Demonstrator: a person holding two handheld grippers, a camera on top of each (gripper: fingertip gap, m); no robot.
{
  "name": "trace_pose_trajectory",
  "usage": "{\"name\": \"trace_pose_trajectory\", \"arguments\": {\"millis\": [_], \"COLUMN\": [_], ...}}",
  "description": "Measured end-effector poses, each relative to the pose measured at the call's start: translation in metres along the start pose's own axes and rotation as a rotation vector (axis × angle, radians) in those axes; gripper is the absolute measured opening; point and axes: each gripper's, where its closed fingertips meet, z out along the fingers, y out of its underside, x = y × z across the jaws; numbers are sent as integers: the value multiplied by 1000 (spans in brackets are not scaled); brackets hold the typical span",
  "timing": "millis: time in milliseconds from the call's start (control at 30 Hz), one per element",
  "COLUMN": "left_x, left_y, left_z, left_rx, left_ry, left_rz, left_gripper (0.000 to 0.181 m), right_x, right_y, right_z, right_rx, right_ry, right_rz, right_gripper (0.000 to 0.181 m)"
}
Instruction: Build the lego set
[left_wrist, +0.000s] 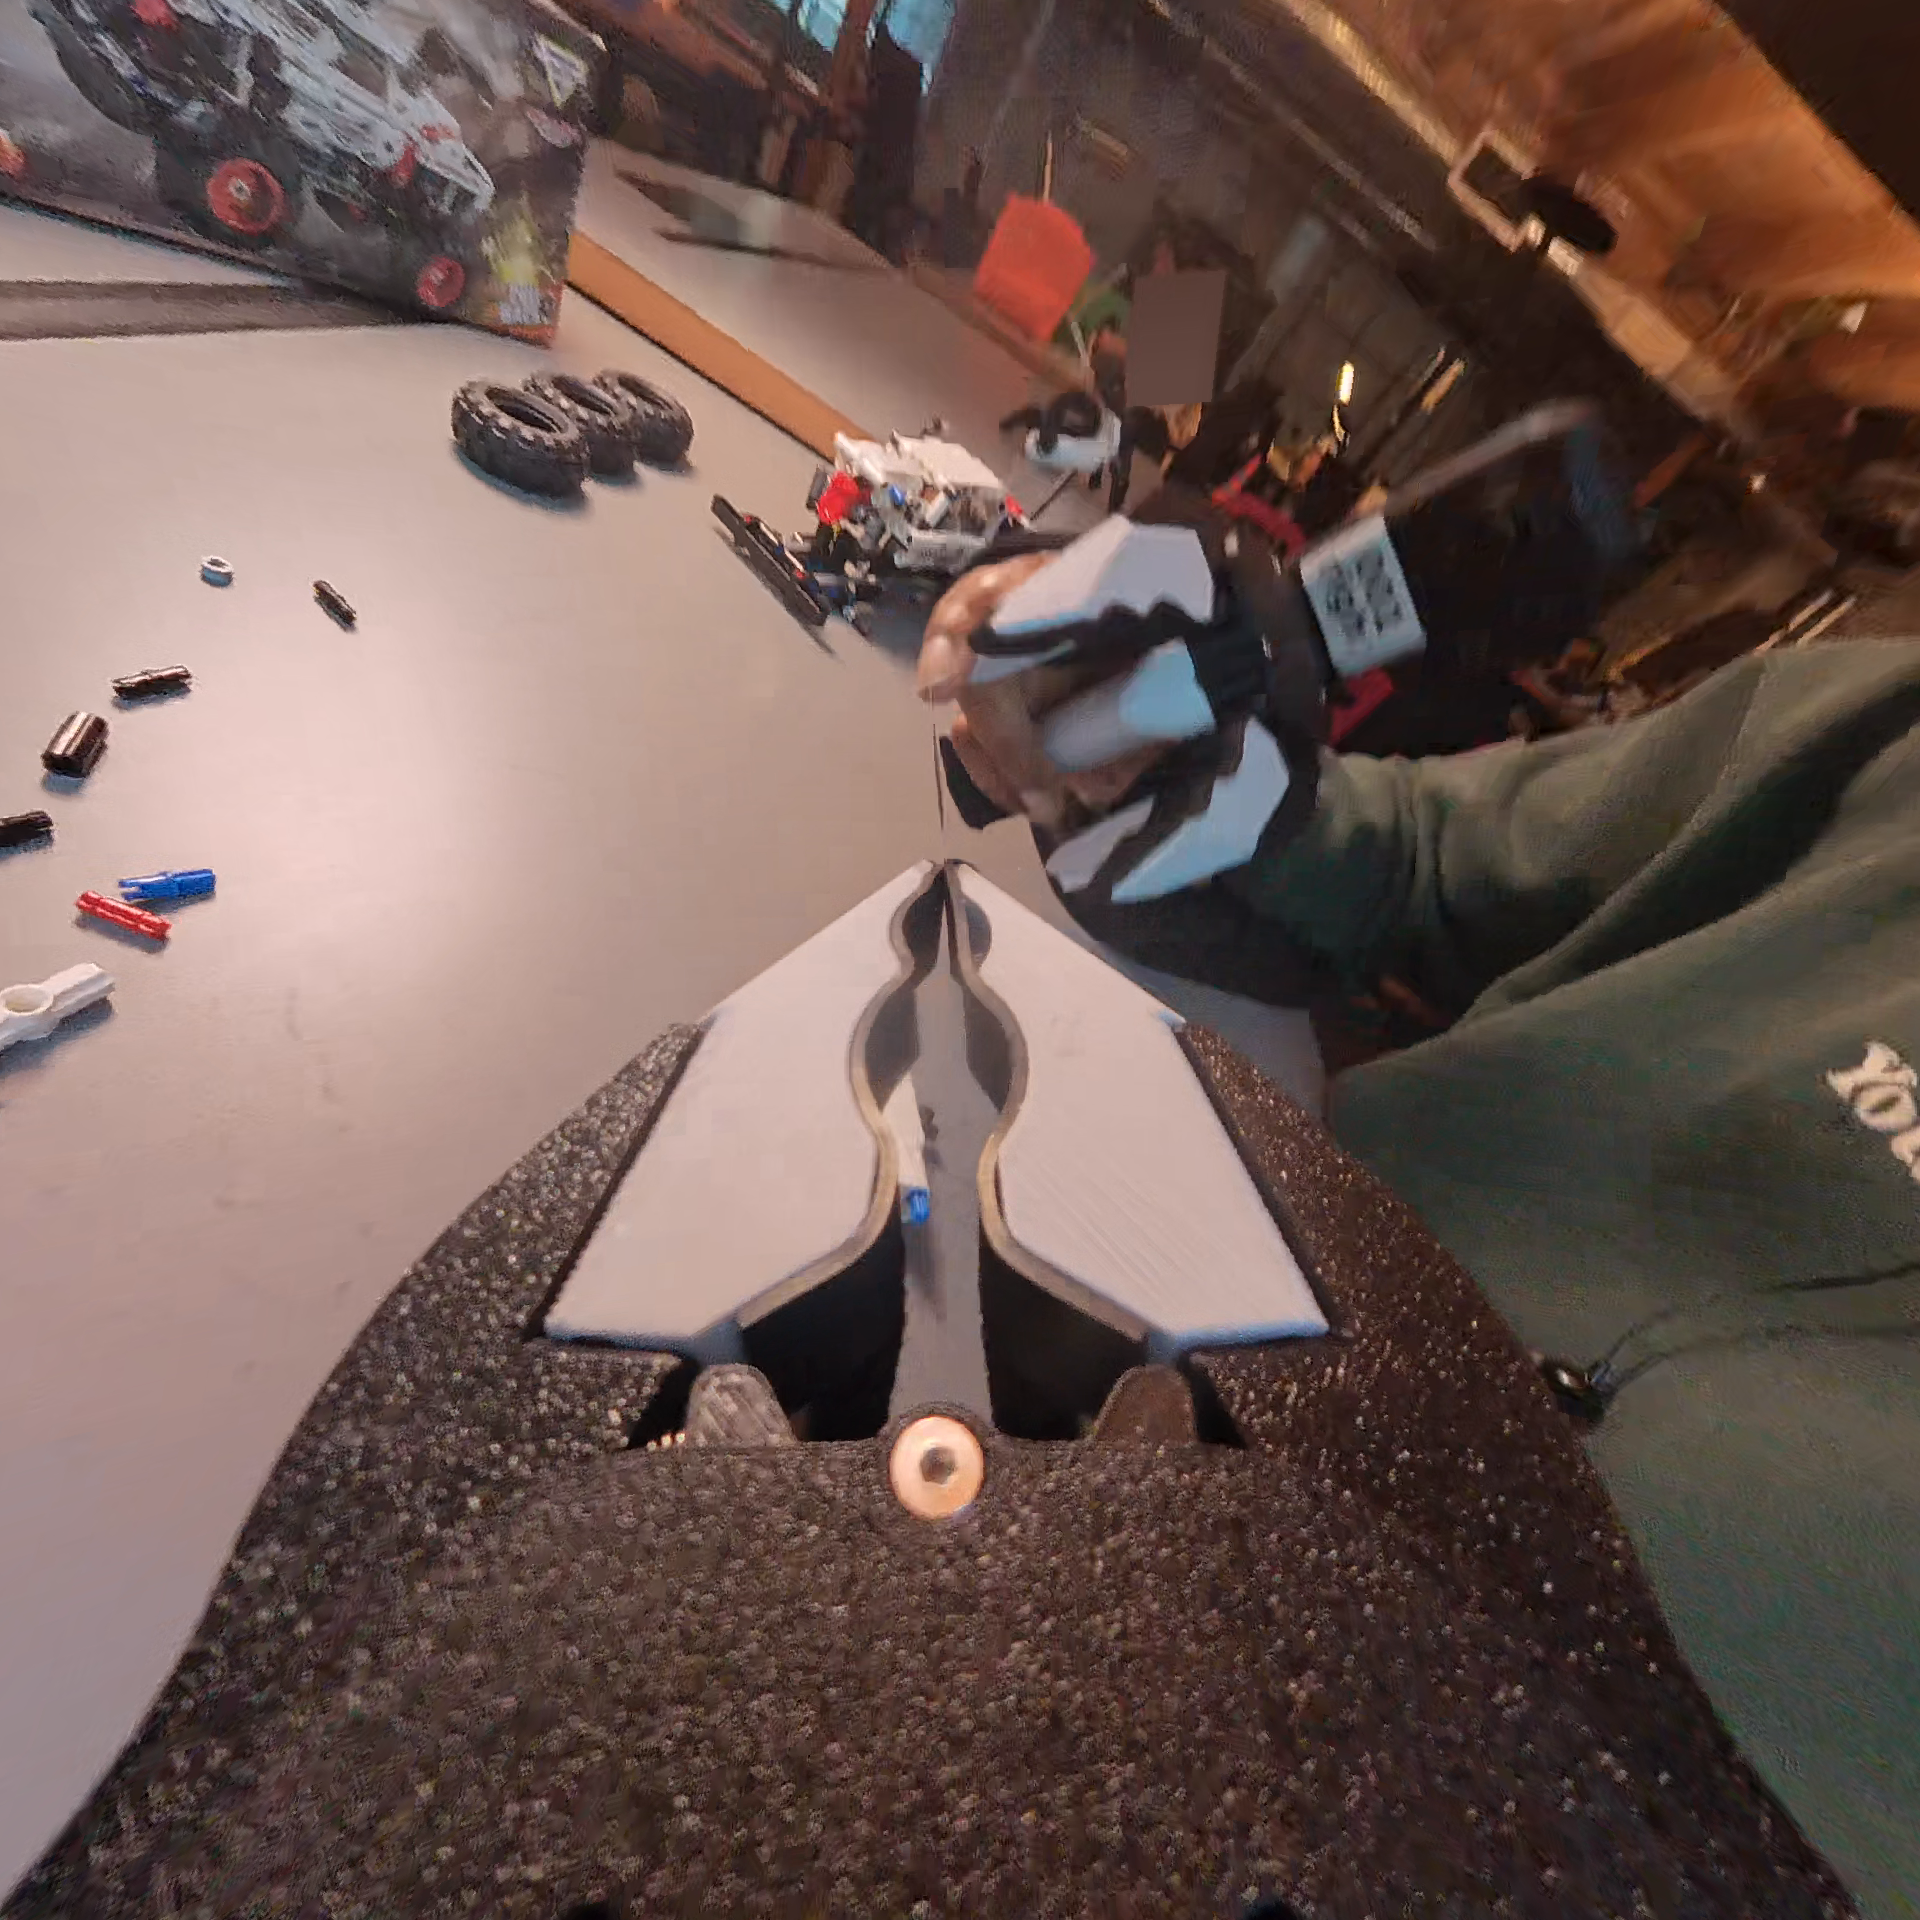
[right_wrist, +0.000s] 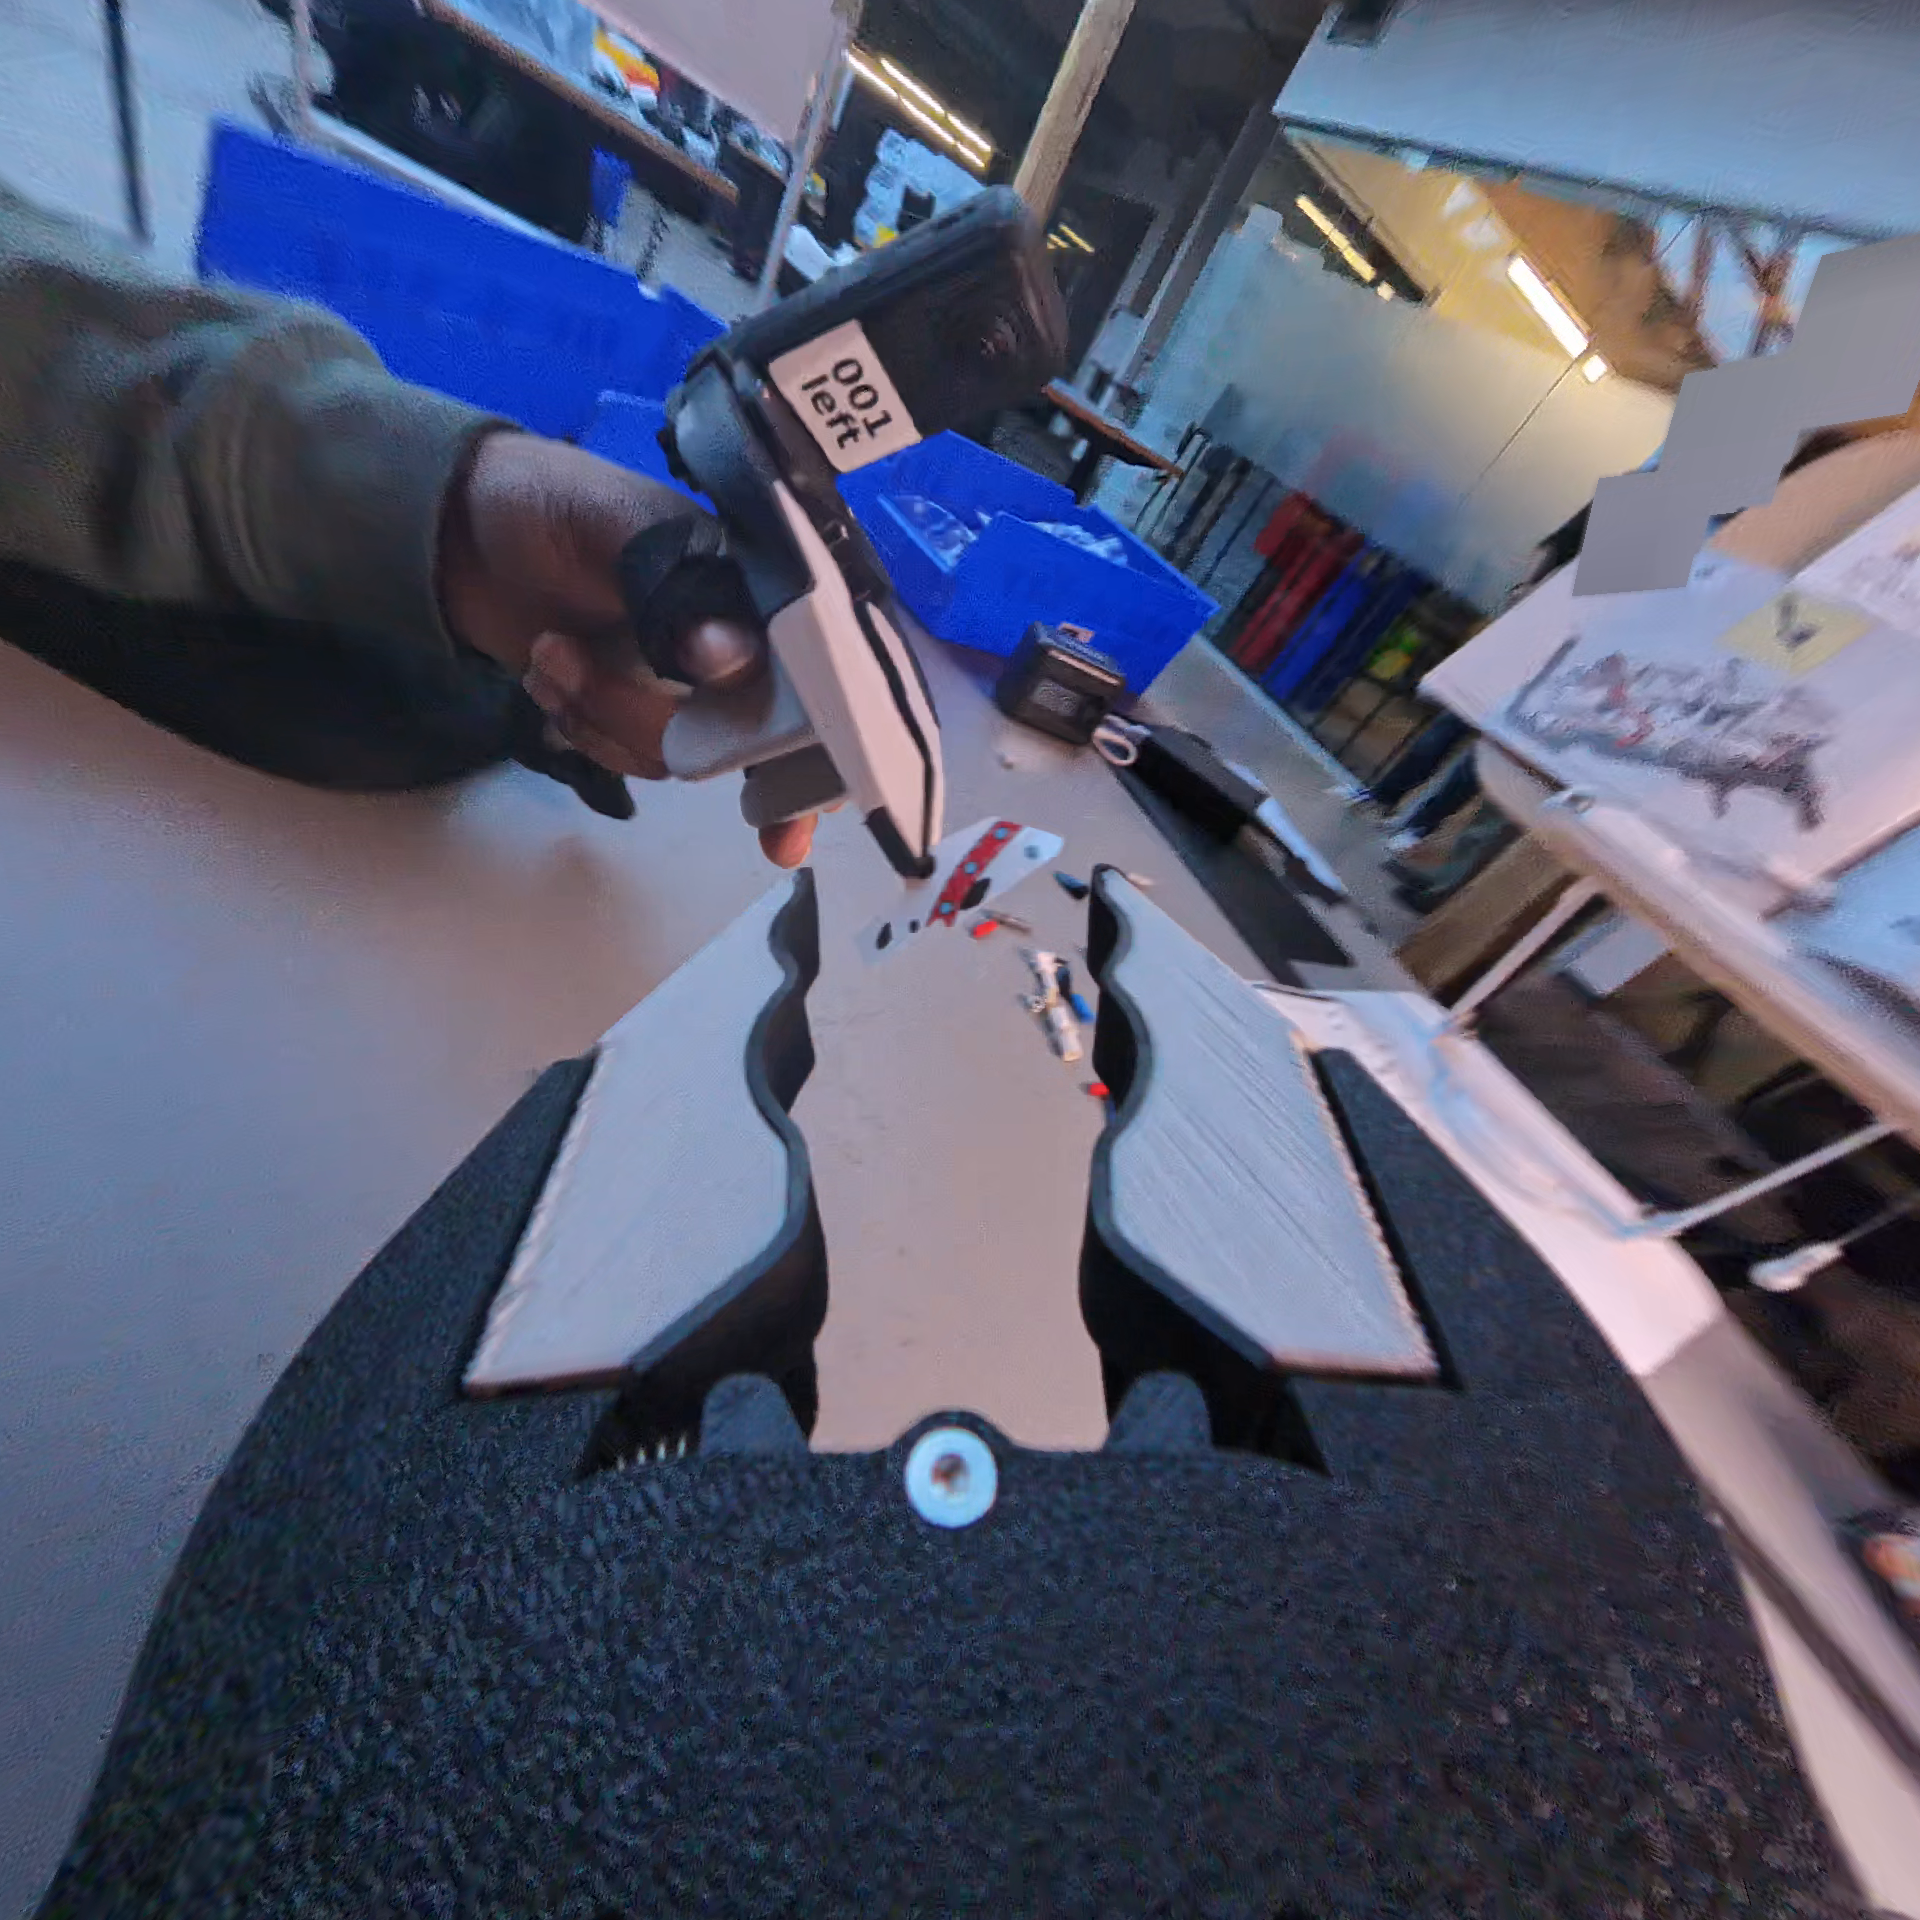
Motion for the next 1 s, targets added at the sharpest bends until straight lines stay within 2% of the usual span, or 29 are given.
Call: {"name": "trace_pose_trajectory", "arguments": {"millis": [100, 200, 300, 467, 500, 567, 633, 1000], "left_x": [6, 13, 17, 17, 17, 17, 19, 20], "left_y": [18, 29, 37, 40, 40, 40, 41, 45], "left_z": [1, 7, 15, 18, 17, 17, 18, 20], "left_rx": [-129, -198, -258, -262, -261, -265, -266, -284], "left_ry": [44, 112, 143, 164, 167, 167, 174, 177], "left_rz": [41, 33, 52, 28, 24, 26, 26, 27], "left_gripper": [0, 0, 0, 0, 0, 0, 0, 0], "right_x": [7, -7, -13, -8, -5, -4, -6, -17], "right_y": [7, 18, 20, 22, 23, 25, 26, 27], "right_z": [-16, -31, -34, -35, -34, -33, -31, -29], "right_rx": [-29, -89, -89, -98, -101, -121, -133, -148], "right_ry": [-169, -365, -419, -396, -379, -384, -394, -450], "right_rz": [291, 457, 500, 491, 505, 542, 558, 629], "right_gripper": [45, 34, 1, 0, 5, 26, 33, 17]}}
